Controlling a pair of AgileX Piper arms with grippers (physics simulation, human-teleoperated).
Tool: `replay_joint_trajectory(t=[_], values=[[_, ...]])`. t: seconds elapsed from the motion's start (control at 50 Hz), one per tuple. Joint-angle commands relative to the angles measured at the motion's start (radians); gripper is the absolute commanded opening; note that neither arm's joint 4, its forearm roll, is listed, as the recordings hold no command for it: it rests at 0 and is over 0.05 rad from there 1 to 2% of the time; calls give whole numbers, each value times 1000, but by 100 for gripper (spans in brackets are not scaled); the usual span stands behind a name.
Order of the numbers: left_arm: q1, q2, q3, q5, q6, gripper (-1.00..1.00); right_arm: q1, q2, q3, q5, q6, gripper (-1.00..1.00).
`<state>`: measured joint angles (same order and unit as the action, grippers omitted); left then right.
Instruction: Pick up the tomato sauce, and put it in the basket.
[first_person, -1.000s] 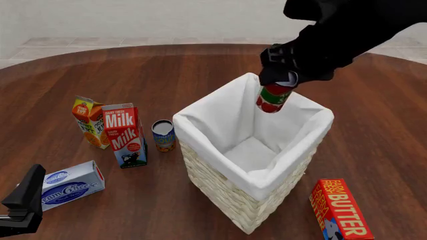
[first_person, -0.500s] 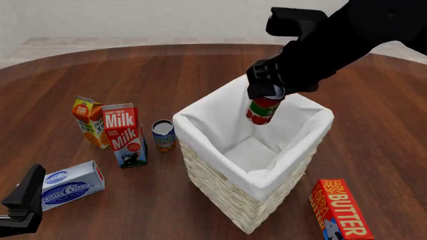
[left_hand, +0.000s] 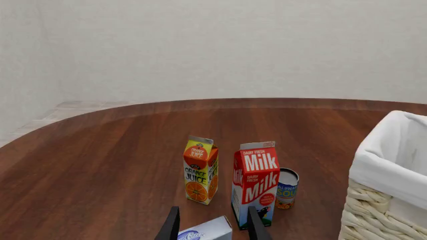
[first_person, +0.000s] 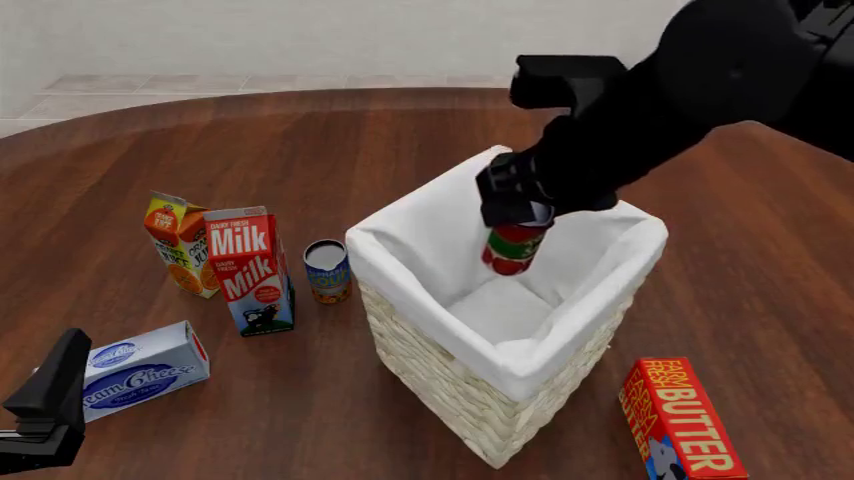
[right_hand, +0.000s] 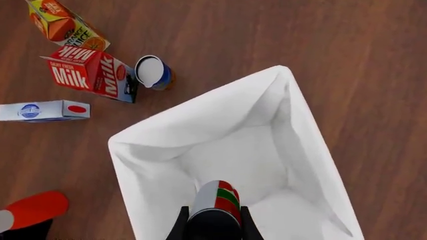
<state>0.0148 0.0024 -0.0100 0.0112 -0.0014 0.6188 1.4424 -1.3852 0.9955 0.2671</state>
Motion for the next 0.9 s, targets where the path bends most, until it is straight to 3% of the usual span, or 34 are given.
replay_joint_trajectory(t=[0.02, 0.9], values=[[-1, -1, 1, -2, 3, 100, 4, 1, 30, -20, 19, -100], [-1, -1, 1, -2, 3, 100, 15, 49, 133, -122, 49, -100]])
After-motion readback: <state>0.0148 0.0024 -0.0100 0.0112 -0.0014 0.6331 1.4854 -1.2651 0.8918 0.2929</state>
